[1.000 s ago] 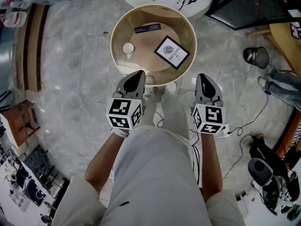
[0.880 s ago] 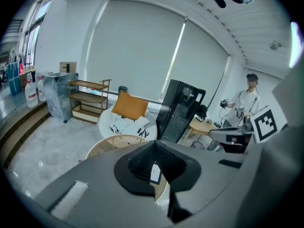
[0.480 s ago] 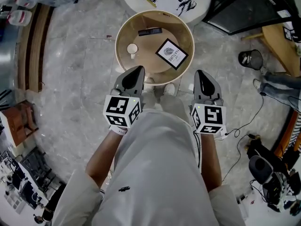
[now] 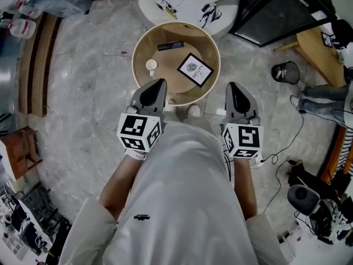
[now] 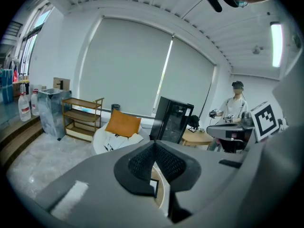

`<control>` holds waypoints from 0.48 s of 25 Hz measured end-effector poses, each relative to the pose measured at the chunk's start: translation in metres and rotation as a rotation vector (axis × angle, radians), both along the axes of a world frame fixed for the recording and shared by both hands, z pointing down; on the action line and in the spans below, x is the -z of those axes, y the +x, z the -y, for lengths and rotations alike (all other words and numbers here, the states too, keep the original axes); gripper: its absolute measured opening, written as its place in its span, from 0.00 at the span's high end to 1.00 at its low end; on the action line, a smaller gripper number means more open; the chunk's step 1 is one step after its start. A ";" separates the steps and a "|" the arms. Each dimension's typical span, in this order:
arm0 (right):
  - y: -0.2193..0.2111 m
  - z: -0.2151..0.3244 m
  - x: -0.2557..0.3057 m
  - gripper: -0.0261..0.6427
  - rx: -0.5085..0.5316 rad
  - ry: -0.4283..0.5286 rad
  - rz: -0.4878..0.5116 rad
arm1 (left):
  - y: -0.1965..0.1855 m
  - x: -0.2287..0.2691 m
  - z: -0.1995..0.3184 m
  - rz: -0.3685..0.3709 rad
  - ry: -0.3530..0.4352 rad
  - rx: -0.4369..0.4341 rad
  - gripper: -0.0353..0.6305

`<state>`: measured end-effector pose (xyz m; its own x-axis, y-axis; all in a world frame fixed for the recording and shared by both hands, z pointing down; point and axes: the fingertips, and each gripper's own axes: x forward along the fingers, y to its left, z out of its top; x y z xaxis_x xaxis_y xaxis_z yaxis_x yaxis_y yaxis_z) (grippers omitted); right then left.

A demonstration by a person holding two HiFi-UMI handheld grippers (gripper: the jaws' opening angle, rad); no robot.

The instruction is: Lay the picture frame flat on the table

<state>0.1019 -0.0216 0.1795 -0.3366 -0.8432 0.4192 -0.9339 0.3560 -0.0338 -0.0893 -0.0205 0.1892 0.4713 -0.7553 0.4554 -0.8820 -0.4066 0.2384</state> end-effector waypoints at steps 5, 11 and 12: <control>0.009 -0.001 -0.007 0.95 -0.019 -0.003 0.012 | 0.016 -0.002 0.003 -0.005 0.012 -0.037 0.94; -0.008 -0.037 0.011 0.95 -0.032 0.017 0.011 | 0.007 0.016 -0.030 -0.018 0.030 -0.071 0.94; -0.007 -0.039 0.012 0.95 -0.038 0.017 0.016 | 0.007 0.017 -0.031 -0.018 0.032 -0.074 0.94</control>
<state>0.0945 0.0171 0.1675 -0.3106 -0.8625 0.3995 -0.9462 0.3208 -0.0431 -0.0822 0.0108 0.1725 0.5344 -0.7318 0.4229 -0.8448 -0.4784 0.2397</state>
